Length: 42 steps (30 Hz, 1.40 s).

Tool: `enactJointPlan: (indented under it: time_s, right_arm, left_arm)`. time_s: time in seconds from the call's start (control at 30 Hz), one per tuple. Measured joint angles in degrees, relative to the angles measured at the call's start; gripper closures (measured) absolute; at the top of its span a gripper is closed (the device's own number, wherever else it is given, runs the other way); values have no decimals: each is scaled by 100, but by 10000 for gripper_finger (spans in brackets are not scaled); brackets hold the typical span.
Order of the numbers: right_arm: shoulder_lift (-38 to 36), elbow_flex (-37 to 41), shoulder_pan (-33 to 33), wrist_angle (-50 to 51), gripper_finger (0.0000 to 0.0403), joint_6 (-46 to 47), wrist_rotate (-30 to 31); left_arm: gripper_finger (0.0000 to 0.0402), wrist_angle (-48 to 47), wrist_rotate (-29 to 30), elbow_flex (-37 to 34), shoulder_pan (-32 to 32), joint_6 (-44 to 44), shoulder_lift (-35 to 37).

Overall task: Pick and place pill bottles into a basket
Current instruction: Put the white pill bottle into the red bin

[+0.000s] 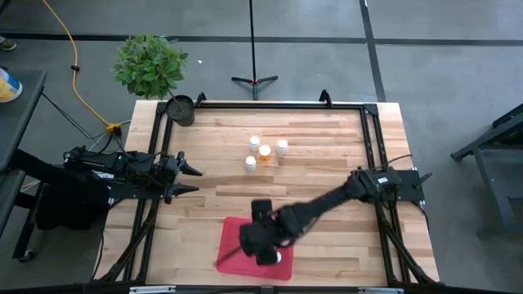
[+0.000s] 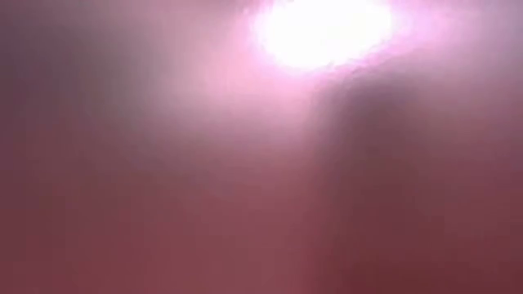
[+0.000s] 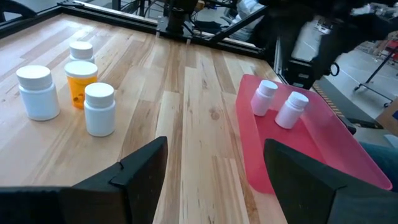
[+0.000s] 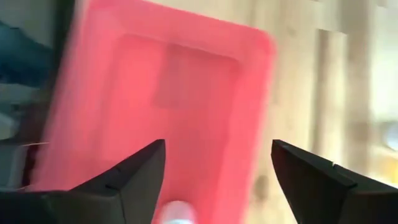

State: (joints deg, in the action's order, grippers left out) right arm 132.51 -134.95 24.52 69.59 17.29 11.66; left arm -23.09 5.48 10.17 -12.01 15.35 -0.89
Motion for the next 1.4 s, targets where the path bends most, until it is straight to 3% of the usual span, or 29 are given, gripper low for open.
enactJointPlan:
  time_s: [0.47, 0.77, 1.4]
  right_arm:
    - [0, 0, -1371, 713, 50, -852, -108]
    - [0, 0, -2222, 1876, 47, -1009, -83]
    - [-4, 0, -4055, 2039, 47, -1948, -948]
  left_arm:
    - [103, 0, -7, 0, 0, -1, 0]
    - [103, -26, -11, 0, 0, -2, 0]
    - [103, -192, -7, -1, 0, -55, 0]
